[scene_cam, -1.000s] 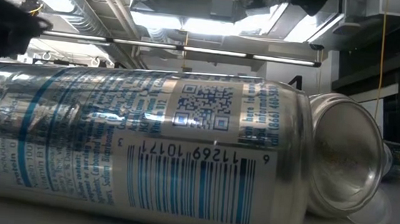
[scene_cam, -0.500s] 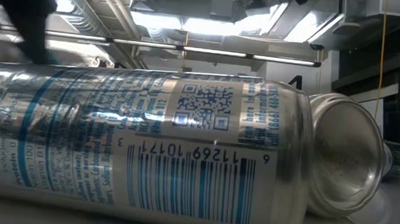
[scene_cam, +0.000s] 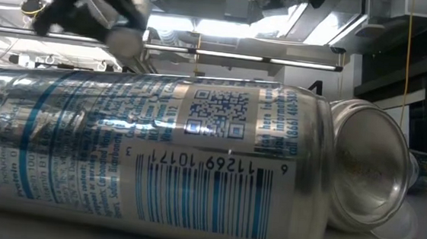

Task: Place canned beverage on shelf
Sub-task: Put the blue soda can on the shelf aligned with the other blue soda can

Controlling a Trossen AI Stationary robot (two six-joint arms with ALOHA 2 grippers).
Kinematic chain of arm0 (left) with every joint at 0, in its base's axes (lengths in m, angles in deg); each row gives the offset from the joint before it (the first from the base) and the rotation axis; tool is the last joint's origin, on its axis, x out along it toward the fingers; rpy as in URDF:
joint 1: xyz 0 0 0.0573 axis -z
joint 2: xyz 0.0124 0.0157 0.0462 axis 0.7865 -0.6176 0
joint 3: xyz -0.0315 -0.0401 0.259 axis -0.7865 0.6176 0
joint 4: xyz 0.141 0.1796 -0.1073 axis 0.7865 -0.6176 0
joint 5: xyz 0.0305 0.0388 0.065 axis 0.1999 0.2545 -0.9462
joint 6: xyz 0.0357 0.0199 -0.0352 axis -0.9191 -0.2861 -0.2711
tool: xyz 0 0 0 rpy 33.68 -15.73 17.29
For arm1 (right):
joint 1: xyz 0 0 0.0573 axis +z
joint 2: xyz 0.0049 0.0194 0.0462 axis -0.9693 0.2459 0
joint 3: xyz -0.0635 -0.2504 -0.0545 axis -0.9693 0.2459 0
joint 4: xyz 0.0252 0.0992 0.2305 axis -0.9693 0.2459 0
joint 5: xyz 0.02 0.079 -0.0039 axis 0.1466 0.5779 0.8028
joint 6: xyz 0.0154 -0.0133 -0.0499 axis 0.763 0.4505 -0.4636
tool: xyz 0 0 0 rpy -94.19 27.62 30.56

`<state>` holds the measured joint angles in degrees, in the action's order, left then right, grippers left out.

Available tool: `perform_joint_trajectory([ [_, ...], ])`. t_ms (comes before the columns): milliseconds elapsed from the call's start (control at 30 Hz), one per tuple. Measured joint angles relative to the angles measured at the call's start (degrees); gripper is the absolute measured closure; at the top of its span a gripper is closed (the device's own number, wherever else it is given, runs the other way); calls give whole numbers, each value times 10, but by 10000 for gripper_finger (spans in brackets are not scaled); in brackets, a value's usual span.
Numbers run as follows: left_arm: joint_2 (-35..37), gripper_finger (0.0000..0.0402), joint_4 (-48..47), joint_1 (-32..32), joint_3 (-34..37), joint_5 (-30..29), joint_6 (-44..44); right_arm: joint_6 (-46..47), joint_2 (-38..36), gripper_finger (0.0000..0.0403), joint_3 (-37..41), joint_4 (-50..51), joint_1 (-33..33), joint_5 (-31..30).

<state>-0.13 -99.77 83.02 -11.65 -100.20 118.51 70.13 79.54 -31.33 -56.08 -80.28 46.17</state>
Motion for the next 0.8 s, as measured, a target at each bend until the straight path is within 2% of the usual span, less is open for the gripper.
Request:
perform_joint_trajectory([
  [167, -19, 185, 95, -63, 0, -66, -144, 0, 27, 132, 0, -34, 0, -19],
  [467, -87, 185, 289, -132, 0, -76, -353, 0, 87, 132, 0, -137, 0, -56],
  [567, -108, 184, 331, -146, 0, -77, -400, 0, 104, 132, 0, -182, -2, -66],
  [800, -145, 181, 413, -173, 0, -70, -440, 0, 143, 132, 0, -269, -35, -68],
])
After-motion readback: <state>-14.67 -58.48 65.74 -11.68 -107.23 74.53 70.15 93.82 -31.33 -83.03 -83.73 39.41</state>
